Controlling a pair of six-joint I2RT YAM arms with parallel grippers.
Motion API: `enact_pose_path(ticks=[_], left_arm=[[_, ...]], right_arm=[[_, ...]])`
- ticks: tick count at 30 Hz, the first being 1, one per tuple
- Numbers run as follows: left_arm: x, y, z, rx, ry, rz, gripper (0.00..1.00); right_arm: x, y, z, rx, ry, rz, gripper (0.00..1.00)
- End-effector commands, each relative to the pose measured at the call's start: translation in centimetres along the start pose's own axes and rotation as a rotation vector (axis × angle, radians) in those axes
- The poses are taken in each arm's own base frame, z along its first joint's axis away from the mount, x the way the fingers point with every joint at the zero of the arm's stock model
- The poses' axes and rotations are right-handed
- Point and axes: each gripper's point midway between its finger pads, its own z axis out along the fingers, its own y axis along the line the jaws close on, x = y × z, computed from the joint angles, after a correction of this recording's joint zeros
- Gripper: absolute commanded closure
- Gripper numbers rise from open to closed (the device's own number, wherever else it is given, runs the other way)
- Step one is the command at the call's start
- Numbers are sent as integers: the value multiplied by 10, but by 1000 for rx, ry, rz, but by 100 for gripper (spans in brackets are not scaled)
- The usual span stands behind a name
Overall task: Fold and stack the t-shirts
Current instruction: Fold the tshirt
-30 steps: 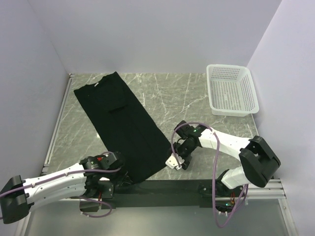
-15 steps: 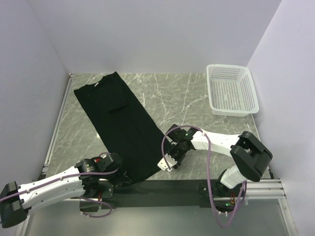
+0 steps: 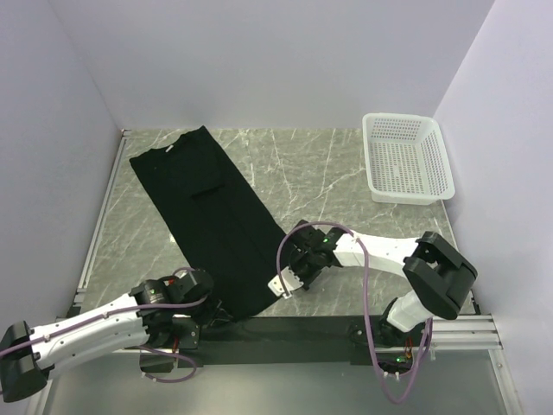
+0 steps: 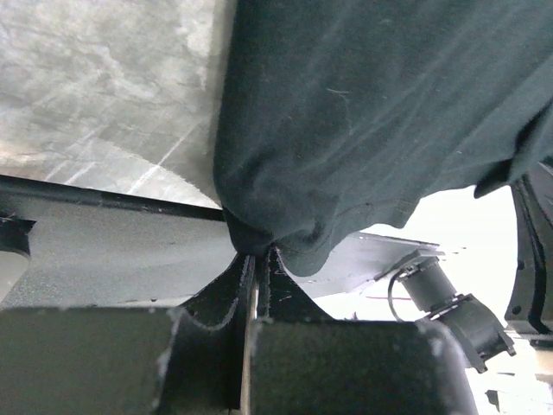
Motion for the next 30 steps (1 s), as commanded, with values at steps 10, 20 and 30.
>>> enact_pose_path(ticks=[10,20,30], left_arm=[[-15,-34,-47,181,-95,-90,99],[-39,-51,-74,283,-216,-215,99],[-68,-85,-105,384,-411,-281,99]], right_arm=[[-31,-44,-64,36,-112,68,100],[-28,-106,-82,99,-147,163,100],[-7,-155,-89,155,-141,226,100]])
